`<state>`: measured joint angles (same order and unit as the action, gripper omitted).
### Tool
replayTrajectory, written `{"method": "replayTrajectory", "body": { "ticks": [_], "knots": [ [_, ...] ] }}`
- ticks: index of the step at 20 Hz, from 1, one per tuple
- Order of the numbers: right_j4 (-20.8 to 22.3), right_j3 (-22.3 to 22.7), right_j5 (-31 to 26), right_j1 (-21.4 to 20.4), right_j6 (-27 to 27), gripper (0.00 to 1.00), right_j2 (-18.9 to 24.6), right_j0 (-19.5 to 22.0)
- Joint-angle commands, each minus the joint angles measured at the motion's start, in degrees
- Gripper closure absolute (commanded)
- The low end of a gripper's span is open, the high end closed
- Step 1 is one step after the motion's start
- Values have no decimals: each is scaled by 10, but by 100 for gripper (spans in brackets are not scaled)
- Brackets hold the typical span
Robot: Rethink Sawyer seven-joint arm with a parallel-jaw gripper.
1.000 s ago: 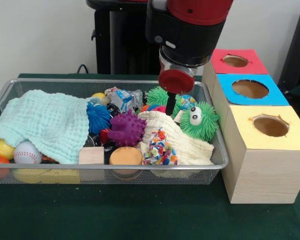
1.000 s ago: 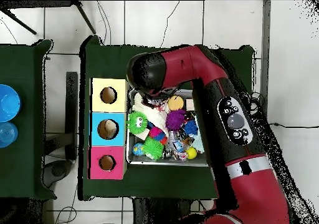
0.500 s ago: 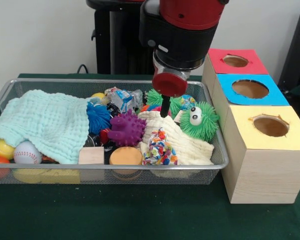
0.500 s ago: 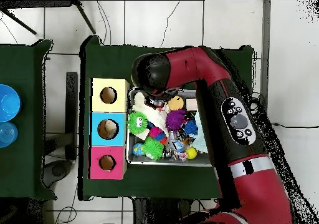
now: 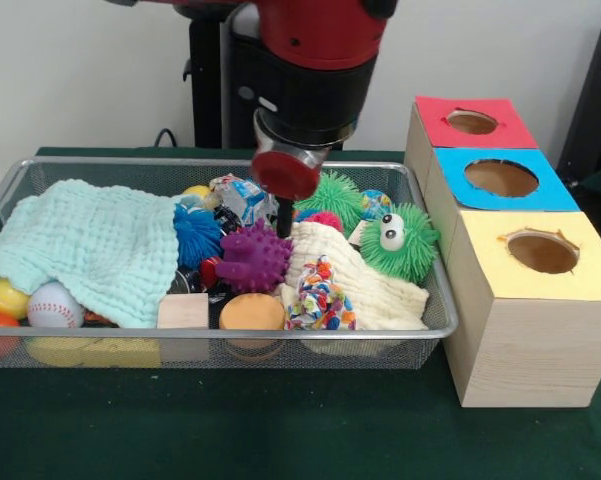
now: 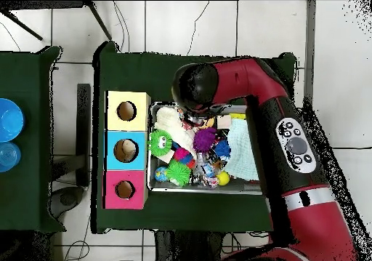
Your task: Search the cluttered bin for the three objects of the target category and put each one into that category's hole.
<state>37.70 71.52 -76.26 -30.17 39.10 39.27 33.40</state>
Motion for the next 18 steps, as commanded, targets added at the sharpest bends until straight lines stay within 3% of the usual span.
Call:
{"method": "replayTrajectory", "body": {
  "ticks": [1,8,13,18],
  "knots": [
    [32,19,-20,-13,-174,0,5,21],
    [29,25,-42,-35,-139,0,0,12],
    [29,43,-38,-27,-74,0,-20,-10],
    [35,41,-37,-23,-74,0,-30,-15]
  ]
}}
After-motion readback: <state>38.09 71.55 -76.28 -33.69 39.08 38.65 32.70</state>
